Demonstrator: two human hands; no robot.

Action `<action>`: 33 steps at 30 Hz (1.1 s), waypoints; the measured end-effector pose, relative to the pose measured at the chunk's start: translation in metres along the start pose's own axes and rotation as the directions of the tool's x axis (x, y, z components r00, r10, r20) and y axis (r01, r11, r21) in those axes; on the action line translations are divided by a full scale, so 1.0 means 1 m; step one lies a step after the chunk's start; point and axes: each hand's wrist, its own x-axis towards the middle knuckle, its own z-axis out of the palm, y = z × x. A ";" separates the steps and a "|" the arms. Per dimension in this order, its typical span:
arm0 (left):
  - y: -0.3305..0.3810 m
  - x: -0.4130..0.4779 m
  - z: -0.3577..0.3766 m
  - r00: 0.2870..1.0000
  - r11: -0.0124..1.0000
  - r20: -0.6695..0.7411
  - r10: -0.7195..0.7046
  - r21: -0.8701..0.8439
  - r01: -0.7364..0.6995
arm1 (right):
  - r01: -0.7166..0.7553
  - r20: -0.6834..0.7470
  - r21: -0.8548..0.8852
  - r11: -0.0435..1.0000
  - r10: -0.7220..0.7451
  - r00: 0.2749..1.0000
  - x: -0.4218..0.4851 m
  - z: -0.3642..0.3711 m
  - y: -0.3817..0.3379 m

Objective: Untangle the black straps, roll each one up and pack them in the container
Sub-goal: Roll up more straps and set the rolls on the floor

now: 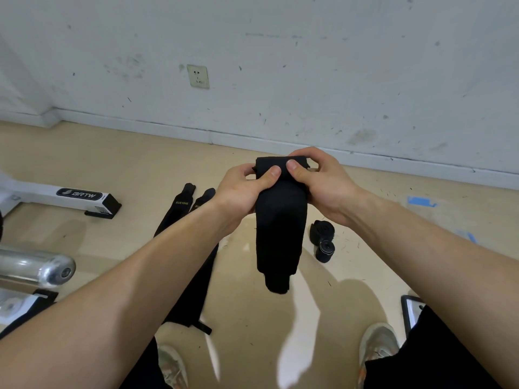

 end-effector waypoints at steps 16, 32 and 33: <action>0.001 0.003 -0.005 1.000 0.999 -0.012 -0.018 -0.046 0.018 | -0.088 0.105 -0.006 0.996 0.089 0.991 -0.004 -0.002 -0.002; -0.003 0.003 -0.008 1.000 1.000 -0.002 -0.005 0.009 0.005 | -0.051 0.033 -0.070 0.996 0.053 0.998 0.000 -0.001 0.002; -0.002 0.003 -0.008 0.999 0.999 0.012 -0.030 -0.013 0.030 | -0.049 0.028 -0.070 0.996 0.051 0.998 -0.001 0.000 0.002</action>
